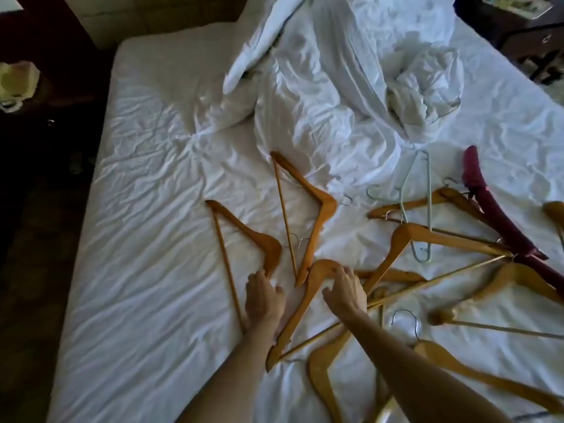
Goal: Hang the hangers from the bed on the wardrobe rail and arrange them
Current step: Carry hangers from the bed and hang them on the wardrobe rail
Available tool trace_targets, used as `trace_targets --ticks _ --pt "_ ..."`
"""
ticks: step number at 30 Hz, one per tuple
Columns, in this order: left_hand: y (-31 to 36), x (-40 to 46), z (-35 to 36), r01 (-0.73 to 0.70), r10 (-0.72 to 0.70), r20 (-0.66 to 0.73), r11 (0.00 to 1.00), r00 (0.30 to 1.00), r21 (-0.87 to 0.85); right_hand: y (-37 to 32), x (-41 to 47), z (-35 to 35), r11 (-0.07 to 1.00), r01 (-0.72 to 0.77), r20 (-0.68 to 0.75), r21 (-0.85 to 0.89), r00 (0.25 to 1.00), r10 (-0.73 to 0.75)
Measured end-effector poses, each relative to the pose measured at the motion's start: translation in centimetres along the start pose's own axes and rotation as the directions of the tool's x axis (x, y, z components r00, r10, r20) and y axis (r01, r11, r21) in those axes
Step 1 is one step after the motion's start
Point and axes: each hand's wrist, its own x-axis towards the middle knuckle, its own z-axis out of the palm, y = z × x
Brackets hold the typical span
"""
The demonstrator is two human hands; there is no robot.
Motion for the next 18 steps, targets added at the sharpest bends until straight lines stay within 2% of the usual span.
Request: trace_targets --ticks 6,9,11,13,15,18 --pt "-1.4 3.8 3.3 -0.046 0.051 -0.026 0.984 0.998 0.171 1.8 2.5 2.9 0.998 0.048 -0.026 -0.041 0.998 -0.049" --pt "-1.9 4.5 3.4 -0.084 0.097 -0.062 0.978 0.993 0.191 1.0 2.0 4.7 0.988 -0.081 -0.029 0.129 0.996 0.086" --pt "-2.7 4.5 3.0 -0.097 0.110 -0.042 0.966 0.993 0.240 -0.2 1.8 5.7 0.932 -0.180 0.002 0.316 0.982 0.189" --pt "-3.9 3.8 2.5 -0.113 0.120 -0.005 0.945 0.993 0.308 -1.3 1.4 6.4 0.861 -0.269 0.028 0.431 0.958 0.285" --pt "-5.4 2.7 2.1 -0.113 0.109 0.030 0.930 0.994 0.351 -1.9 1.1 6.8 0.837 -0.317 0.051 0.446 0.943 0.330" --pt "-7.5 0.8 1.6 -0.075 0.054 0.067 0.930 0.996 0.360 -2.2 -0.1 7.2 0.858 -0.328 0.114 0.394 0.944 0.309"
